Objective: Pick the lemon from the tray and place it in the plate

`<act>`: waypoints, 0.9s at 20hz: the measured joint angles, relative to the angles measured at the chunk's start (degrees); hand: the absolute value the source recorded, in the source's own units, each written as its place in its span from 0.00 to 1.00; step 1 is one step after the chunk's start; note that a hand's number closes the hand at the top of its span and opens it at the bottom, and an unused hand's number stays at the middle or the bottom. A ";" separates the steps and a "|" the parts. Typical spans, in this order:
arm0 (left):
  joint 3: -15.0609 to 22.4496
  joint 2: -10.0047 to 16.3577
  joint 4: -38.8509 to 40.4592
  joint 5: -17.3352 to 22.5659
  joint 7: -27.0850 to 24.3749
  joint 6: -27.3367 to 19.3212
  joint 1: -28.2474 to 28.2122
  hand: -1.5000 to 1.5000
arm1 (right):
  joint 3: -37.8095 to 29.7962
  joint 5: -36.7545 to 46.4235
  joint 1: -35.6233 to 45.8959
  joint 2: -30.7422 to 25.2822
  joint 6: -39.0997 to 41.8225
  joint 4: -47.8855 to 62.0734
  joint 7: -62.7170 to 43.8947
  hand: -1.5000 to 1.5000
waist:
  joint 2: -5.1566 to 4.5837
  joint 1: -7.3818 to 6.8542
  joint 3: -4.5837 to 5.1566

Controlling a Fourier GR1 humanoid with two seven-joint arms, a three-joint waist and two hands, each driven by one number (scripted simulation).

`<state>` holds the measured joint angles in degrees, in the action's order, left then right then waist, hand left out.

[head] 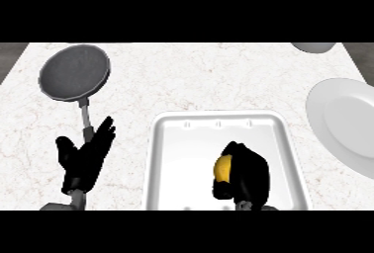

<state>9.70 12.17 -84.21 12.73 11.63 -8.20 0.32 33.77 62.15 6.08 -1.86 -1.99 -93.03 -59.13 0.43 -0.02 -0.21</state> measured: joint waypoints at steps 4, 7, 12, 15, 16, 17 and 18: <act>-0.15 -0.79 -0.08 -0.77 -0.24 0.01 -0.22 0.50 | 2.62 1.55 -1.59 -1.46 0.63 -2.55 3.05 1.00 | -0.06 0.06 -0.05; -0.40 -0.74 -0.28 -0.95 -1.07 0.56 -0.71 0.50 | 6.01 3.38 -2.95 -2.23 -0.48 -6.15 5.18 1.00 | -0.01 0.10 -0.09; -0.91 -0.28 -1.13 -0.62 -0.73 1.10 -1.71 0.50 | 7.24 9.83 -3.34 -4.89 -8.48 -12.94 8.35 1.00 | 0.07 0.42 -0.06; -1.46 -0.12 -0.67 -0.51 -0.59 1.42 -1.60 0.50 | 6.67 13.58 -4.20 -4.94 -12.12 -16.80 7.70 1.00 | 0.06 0.54 -0.08; -1.53 -0.38 -0.22 -0.64 -1.32 1.45 -1.64 0.50 | 6.00 14.03 -4.62 -5.14 -12.86 -18.63 7.55 1.00 | 0.07 0.59 -0.12; -1.62 -0.36 -0.21 -0.67 -1.41 1.56 -1.65 0.50 | 4.74 13.90 -4.90 -5.61 -13.83 -20.22 7.76 1.00 | 0.06 0.59 -0.14; -1.40 -0.64 -0.44 -0.92 -1.23 1.28 -1.71 0.50 | 3.83 14.17 -5.64 -5.71 -14.97 -21.67 7.60 1.00 | 0.07 0.63 -0.16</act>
<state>8.30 11.53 -84.65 11.80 10.40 -6.91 -1.39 37.59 76.32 0.44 -7.58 -16.96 -114.70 -51.54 0.50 0.61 -0.37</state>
